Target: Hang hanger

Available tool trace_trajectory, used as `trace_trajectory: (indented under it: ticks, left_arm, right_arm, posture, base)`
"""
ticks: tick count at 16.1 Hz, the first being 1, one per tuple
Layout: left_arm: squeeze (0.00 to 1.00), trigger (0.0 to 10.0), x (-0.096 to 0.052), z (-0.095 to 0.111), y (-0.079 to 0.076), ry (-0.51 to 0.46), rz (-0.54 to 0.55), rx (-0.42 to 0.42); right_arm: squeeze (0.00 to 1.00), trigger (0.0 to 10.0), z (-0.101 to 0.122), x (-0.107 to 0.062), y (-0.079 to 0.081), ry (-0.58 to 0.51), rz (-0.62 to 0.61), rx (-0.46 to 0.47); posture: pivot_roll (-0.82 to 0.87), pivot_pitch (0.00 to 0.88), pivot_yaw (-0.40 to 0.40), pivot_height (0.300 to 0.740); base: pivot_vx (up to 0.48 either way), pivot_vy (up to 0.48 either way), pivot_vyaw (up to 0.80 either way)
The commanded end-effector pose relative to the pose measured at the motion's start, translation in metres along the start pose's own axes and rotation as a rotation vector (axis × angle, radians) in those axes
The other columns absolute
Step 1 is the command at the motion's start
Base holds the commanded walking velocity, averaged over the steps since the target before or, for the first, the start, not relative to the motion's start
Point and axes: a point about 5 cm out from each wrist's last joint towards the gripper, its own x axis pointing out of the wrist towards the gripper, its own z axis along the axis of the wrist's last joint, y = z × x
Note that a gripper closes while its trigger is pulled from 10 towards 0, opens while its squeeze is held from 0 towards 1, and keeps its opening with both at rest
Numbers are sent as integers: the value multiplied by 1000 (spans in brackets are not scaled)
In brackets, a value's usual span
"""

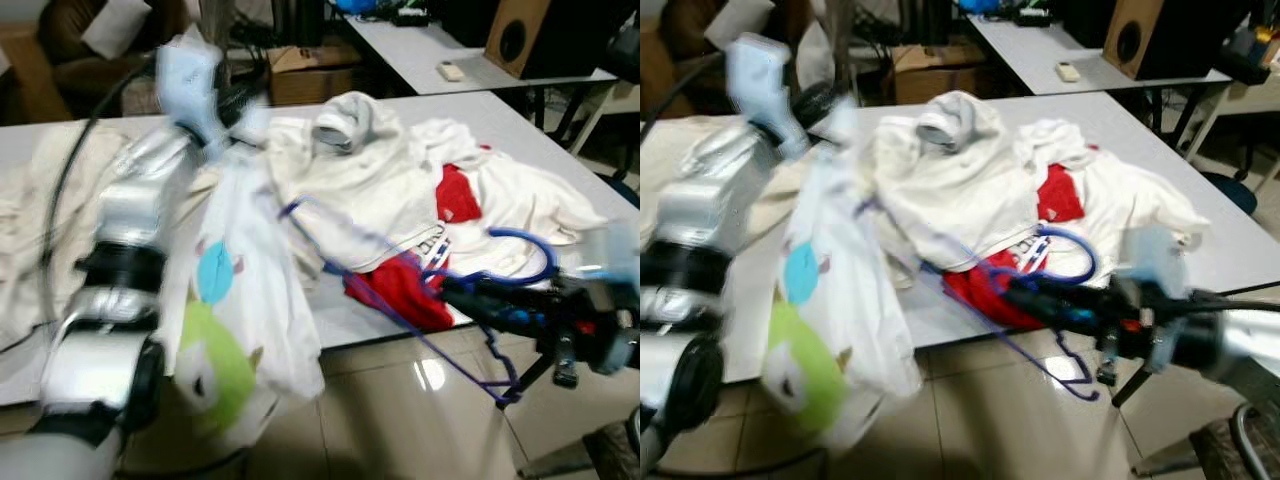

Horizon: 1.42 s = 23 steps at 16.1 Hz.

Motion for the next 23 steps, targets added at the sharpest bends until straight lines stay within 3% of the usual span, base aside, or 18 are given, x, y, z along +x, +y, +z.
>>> trace_trajectory:
  ticks: [1,4,6,11,13,16,18,19,20,23]
  left_arm:
    - [0,10000,3,19,2,-70,-12,12]
    - [0,10000,0,43,10,-142,-45,-29]
    - [0,10000,-9,59,0,-165,-191,-25]
    - [0,10000,-33,45,-27,-80,-351,1]
    - [0,10000,-43,58,-35,-159,-404,-15]
    - [0,10000,-54,78,-36,-261,-442,-40]
    - [0,10000,-59,98,-32,-394,-430,-58]
    - [0,10000,-59,109,-24,-483,-374,-102]
    - [0,10000,-60,116,-20,-527,-343,-131]
    - [0,10000,-62,120,-16,-565,-317,-166]
  right_arm:
    - [0,10000,-6,3,-4,52,27,6]
    - [0,10000,-12,21,-18,100,73,-35]
    - [0,10000,-9,40,-41,93,31,-91]
    - [0,10000,-4,73,-65,66,78,-142]
    - [0,10000,-3,88,-92,100,-57,-216]
    - [0,10000,41,99,-141,-30,-363,-311]
    - [0,10000,90,96,-161,-214,-547,-380]
    - [0,10000,132,84,-166,-427,-653,-402]
    - [0,10000,156,74,-165,-559,-699,-419]
    - [0,10000,171,68,-164,-624,-697,-517]
  posture:
    - [-146,0,13,740]
    - [-136,0,8,740]
    - [-131,0,4,740]
    - [-101,0,-33,740]
    - [-99,0,-52,740]
    - [-101,0,-60,740]
    - [-101,0,-60,740]
    - [-98,0,-60,740]
    - [-97,0,-63,740]
    - [-96,0,-64,740]
  base:
    - [368,0,0]
    - [368,0,0]
    - [336,0,0]
    - [58,0,0]
    - [0,0,0]
    - [0,0,0]
    - [0,0,0]
    - [0,0,0]
    - [0,0,0]
    - [0,0,0]
